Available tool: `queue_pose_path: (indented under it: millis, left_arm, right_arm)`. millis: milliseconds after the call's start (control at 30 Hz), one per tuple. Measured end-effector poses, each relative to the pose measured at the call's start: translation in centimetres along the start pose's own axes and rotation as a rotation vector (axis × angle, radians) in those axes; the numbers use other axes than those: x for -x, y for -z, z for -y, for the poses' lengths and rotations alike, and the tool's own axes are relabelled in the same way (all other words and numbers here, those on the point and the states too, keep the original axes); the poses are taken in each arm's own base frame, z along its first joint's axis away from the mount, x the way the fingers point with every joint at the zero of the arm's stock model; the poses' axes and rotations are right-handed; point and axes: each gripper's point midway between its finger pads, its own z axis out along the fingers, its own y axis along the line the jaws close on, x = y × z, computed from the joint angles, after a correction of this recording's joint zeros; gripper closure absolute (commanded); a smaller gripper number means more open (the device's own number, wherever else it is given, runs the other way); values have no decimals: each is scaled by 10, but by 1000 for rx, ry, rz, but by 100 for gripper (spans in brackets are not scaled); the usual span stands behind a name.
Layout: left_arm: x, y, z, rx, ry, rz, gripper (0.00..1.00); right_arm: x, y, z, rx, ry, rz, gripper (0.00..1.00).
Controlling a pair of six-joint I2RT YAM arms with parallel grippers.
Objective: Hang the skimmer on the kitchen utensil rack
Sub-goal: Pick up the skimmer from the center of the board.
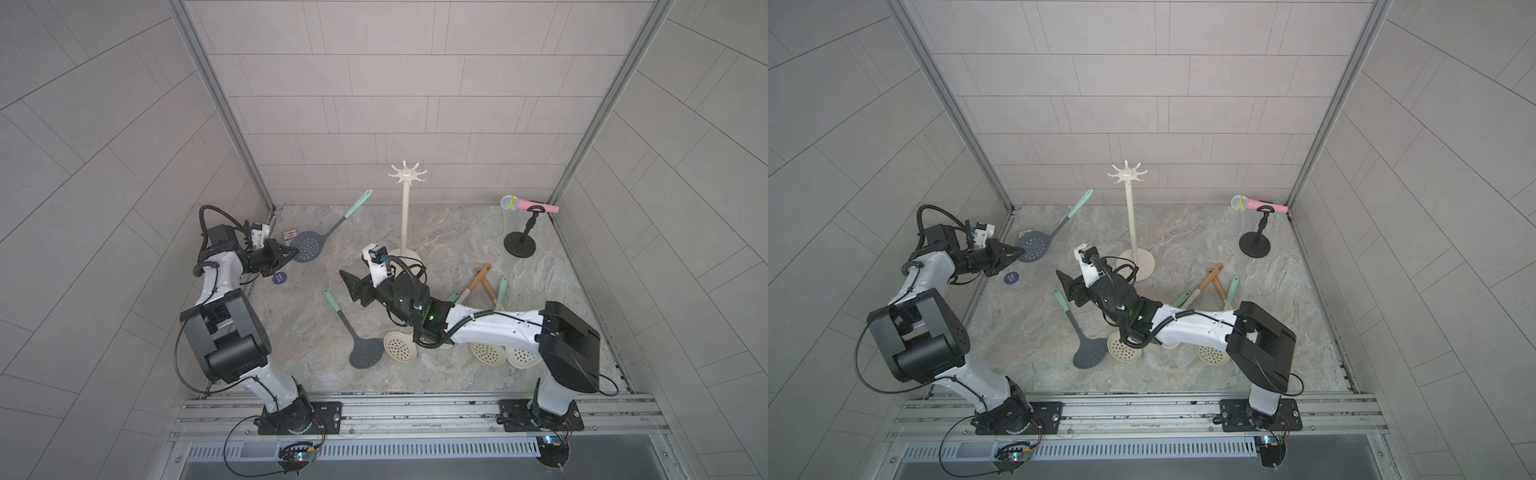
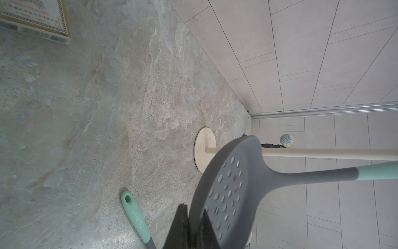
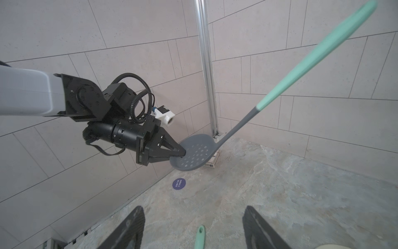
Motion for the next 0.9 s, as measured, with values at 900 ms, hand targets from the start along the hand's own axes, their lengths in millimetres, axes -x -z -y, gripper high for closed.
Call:
queue_pose_path:
  millis: [900]
  left_arm:
    - [-22,13,26,-67,2,5,100]
  right_arm:
    - [40,-96,44,13,-295,237,57]
